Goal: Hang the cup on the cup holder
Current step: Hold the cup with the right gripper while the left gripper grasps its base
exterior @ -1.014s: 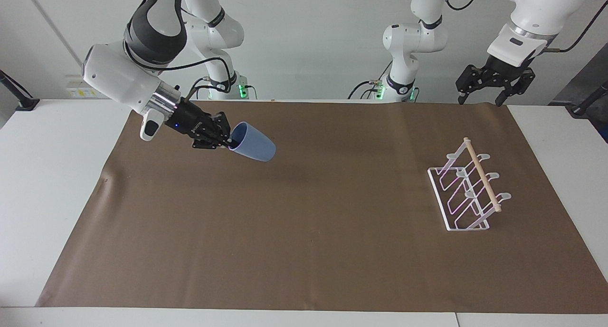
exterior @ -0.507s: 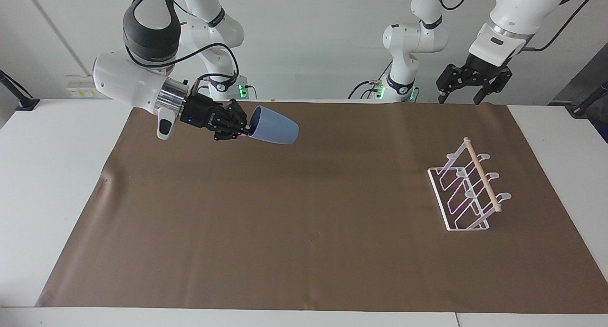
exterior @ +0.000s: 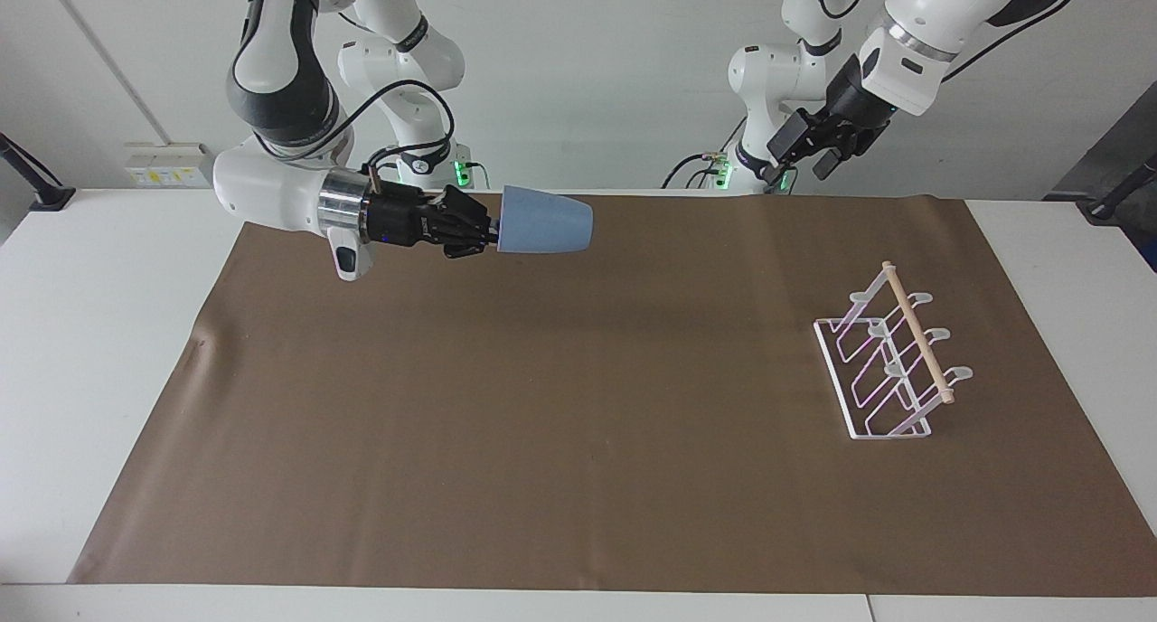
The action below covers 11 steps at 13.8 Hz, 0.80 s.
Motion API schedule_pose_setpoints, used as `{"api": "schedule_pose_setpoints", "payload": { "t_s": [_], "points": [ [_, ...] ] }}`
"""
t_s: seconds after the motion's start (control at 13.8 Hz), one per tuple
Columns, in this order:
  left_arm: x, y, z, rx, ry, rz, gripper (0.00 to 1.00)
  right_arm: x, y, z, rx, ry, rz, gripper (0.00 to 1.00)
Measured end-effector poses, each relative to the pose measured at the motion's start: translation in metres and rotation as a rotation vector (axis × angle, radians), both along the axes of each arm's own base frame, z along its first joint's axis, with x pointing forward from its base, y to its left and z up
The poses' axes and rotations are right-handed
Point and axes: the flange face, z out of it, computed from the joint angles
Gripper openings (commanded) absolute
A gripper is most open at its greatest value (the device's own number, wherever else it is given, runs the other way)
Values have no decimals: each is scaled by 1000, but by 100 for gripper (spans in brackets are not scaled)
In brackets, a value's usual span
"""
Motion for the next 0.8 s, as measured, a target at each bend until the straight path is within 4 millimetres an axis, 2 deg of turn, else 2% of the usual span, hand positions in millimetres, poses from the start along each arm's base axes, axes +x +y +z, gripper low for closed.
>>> {"api": "schedule_pose_setpoints", "payload": {
  "t_s": [0.36,0.8],
  "points": [
    [0,-37,11,-120,57,264,100,-8,48,-5,28,66,0,0],
    [2,-67,17,-228,157,558,100,-16,73,-11,68,169,8,0]
  ]
}}
